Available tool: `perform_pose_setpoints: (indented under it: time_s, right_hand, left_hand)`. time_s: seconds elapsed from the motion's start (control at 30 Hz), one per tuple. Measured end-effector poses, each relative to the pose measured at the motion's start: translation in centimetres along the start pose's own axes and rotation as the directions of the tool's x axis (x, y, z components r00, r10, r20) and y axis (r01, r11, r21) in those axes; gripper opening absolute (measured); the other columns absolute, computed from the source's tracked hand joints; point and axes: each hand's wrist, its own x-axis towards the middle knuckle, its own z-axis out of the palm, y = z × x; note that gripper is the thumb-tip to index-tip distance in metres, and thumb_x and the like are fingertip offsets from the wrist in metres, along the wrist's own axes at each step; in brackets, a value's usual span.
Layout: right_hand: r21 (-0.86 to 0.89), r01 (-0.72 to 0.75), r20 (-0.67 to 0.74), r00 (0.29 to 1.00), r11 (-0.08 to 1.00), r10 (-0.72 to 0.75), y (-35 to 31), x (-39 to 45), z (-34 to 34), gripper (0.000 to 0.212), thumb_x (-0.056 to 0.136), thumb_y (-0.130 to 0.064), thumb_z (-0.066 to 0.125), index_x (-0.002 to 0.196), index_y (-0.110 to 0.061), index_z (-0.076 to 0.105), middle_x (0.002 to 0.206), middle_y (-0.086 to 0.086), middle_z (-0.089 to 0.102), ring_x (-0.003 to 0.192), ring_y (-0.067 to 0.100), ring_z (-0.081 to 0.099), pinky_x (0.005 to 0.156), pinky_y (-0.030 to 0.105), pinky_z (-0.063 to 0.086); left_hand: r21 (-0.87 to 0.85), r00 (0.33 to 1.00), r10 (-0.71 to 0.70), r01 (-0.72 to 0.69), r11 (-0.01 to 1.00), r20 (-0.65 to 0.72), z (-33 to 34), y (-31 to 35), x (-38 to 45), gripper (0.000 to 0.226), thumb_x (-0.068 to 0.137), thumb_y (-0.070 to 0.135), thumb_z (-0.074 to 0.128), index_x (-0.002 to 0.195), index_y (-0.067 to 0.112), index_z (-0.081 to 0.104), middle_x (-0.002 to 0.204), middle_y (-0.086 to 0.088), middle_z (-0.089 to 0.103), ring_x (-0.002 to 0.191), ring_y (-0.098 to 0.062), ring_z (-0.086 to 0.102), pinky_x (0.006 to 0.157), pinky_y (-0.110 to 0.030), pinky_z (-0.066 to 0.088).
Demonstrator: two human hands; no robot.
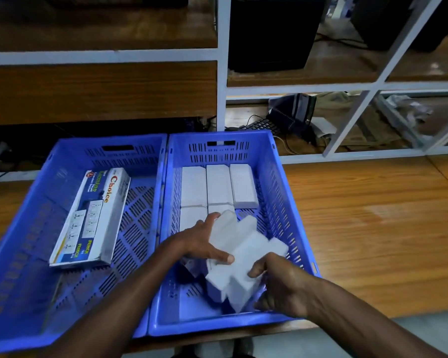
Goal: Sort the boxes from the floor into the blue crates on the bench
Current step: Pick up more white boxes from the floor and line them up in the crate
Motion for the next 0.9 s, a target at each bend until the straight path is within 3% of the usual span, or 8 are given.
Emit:
perform_pose_setpoints:
  time_s: [0.13,0.2,0.27,0.33,0.47,0.57,0.73,0.9]
  right_hand:
    - [0.020,0.071,-0.046,0.996,0.997,-0.070,-0.4,-1.8,0.4,0.019,0.085,-0.015,0.060,0.102,-0.009,0.067,0.072,0.006,0.071,0.058,0.022,0.053,0.066,0.033,0.042]
    - [-0.029,0.182,-0.133,0.974,0.983,-0.184,-0.3,-2.3,0.9,0.034,0.083,-0.022,0.070,0.117,-0.016,0.066,0.100,-0.002,0.075,0.084,0.019,0.059,0.082,0.034,0.047]
    - [-0.187,0.333,-0.203,0.907,0.924,-0.368,-0.1,-1.9,1.3,0.059,0.086,-0.025,0.073,0.140,-0.028,0.051,0.134,-0.008,0.059,0.113,0.015,0.055,0.097,0.035,0.047]
    - [-0.397,0.452,-0.193,0.810,0.799,-0.554,0.0,-1.5,1.5,0.061,0.091,-0.028,0.073,0.145,-0.032,0.044,0.143,-0.012,0.048,0.123,0.011,0.049,0.101,0.032,0.042]
    - [-0.861,0.432,0.044,0.589,0.269,-0.807,0.3,1.0,1.0,0.064,0.089,-0.050,0.057,0.147,-0.027,0.045,0.150,-0.006,0.047,0.137,0.018,0.043,0.113,0.037,0.038]
    - [-0.947,0.309,0.124,0.608,0.090,-0.784,-0.3,3.3,1.4,0.068,0.088,-0.057,0.041,0.150,-0.028,0.044,0.154,-0.003,0.042,0.142,0.027,0.036,0.113,0.046,0.037]
    - [-0.978,0.199,0.097,0.695,0.061,-0.712,-1.2,6.7,1.7,0.060,0.102,-0.051,0.047,0.155,-0.027,0.033,0.163,0.002,0.028,0.150,0.031,0.025,0.117,0.051,0.030]
    - [-0.970,0.233,0.107,0.654,0.064,-0.749,-0.9,7.3,1.5,0.054,0.100,-0.047,0.051,0.149,-0.027,0.038,0.154,0.001,0.038,0.140,0.031,0.036,0.112,0.049,0.035]
  left_hand:
    - [0.051,1.000,0.031,-0.031,0.998,0.002,0.8,-0.4,0.1,0.136,0.064,0.066,0.085,0.158,0.044,-0.012,0.158,-0.008,0.025,0.137,-0.035,0.044,0.106,-0.049,0.046]
    - [0.054,0.999,0.046,-0.045,0.998,-0.010,1.0,-0.9,-0.2,0.132,0.059,0.082,0.073,0.156,0.049,-0.010,0.153,-0.006,0.031,0.132,-0.034,0.050,0.103,-0.049,0.050]
    - [0.025,0.998,0.056,-0.055,0.998,-0.033,0.9,-1.3,-0.4,0.113,0.066,0.089,0.054,0.156,0.051,-0.002,0.148,-0.007,0.038,0.128,-0.032,0.053,0.105,-0.049,0.048]
    - [0.021,0.996,0.066,-0.065,0.998,-0.063,0.8,-1.4,-0.3,0.088,0.086,0.074,0.053,0.156,0.049,0.006,0.148,-0.009,0.043,0.130,-0.032,0.052,0.109,-0.048,0.043]
    - [0.058,0.991,0.086,-0.081,0.995,-0.103,1.0,-1.3,-0.4,0.080,0.093,0.048,0.064,0.155,0.046,0.012,0.140,-0.011,0.048,0.122,-0.033,0.056,0.103,-0.046,0.046]
    - [0.066,0.989,0.089,-0.082,0.995,-0.118,1.1,-1.5,-0.5,0.082,0.093,0.048,0.065,0.155,0.044,0.013,0.142,-0.011,0.048,0.121,-0.032,0.056,0.103,-0.047,0.047]
    - [0.110,0.982,0.063,-0.043,0.993,-0.180,1.5,-1.4,-0.5,0.081,0.095,0.046,0.064,0.158,0.033,0.015,0.148,-0.012,0.045,0.129,-0.032,0.053,0.104,-0.044,0.045]
    - [0.190,0.966,0.054,-0.005,0.982,-0.253,1.6,-1.2,-1.1,0.071,0.092,0.048,0.062,0.151,0.025,0.030,0.137,-0.011,0.054,0.113,-0.031,0.061,0.095,-0.046,0.053]
